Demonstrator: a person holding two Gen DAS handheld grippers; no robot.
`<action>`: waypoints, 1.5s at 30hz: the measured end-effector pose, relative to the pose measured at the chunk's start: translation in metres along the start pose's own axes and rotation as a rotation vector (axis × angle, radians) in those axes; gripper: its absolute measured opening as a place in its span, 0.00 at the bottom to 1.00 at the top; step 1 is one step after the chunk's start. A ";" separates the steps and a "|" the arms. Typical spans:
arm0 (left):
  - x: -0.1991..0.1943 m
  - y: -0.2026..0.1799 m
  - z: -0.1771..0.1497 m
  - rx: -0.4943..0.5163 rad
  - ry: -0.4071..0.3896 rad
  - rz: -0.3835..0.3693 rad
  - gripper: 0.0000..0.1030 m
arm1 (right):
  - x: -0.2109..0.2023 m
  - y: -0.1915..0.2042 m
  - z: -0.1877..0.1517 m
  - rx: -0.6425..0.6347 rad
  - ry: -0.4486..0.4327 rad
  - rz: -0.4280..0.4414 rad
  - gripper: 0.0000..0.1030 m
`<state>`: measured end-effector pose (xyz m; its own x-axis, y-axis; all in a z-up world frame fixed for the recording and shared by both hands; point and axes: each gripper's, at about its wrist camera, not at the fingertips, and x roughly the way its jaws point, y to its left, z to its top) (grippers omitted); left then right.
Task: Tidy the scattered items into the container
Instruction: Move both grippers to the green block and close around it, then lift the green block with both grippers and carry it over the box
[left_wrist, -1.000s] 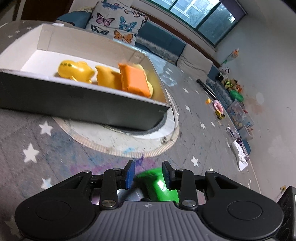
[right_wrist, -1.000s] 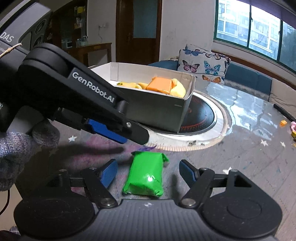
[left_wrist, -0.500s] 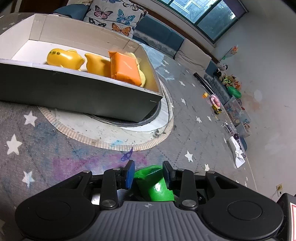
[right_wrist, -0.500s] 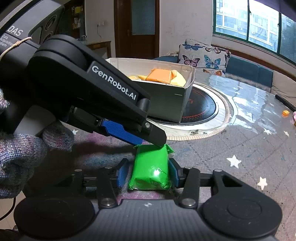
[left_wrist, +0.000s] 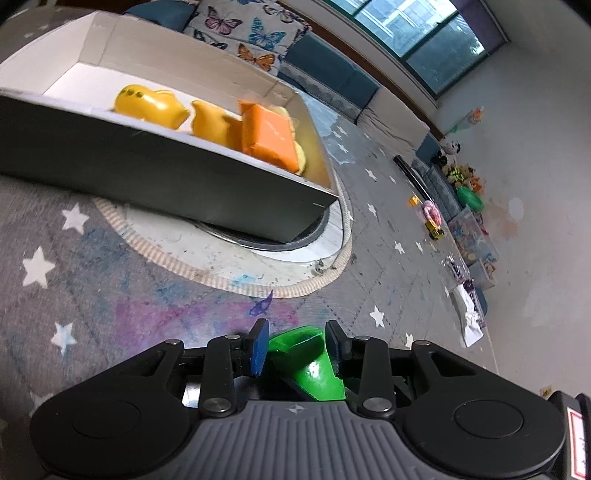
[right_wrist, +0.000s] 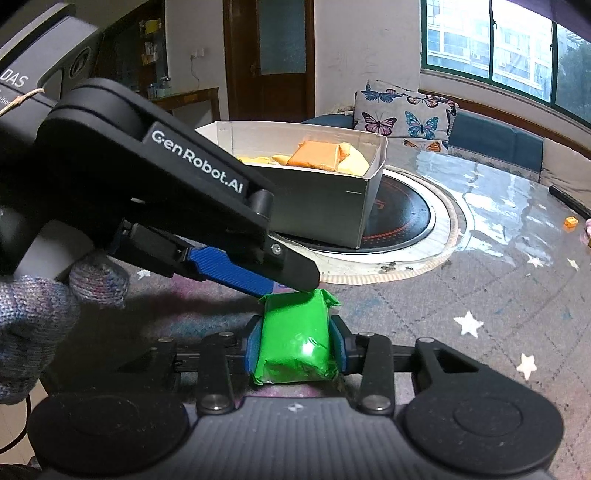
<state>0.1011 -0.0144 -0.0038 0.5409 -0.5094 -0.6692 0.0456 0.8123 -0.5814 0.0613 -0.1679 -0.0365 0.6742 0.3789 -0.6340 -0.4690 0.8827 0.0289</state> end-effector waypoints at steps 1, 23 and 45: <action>0.000 0.001 0.000 -0.010 -0.001 0.001 0.35 | 0.000 0.000 0.000 -0.001 0.000 0.000 0.36; -0.044 0.015 0.036 -0.103 -0.165 -0.045 0.35 | -0.003 0.015 0.050 -0.031 -0.111 0.054 0.35; -0.015 0.029 0.015 -0.136 -0.051 0.045 0.36 | 0.027 0.016 0.018 0.025 -0.007 0.081 0.37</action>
<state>0.1065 0.0209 -0.0036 0.5818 -0.4558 -0.6736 -0.0922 0.7860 -0.6114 0.0818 -0.1385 -0.0389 0.6386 0.4513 -0.6233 -0.5077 0.8558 0.0994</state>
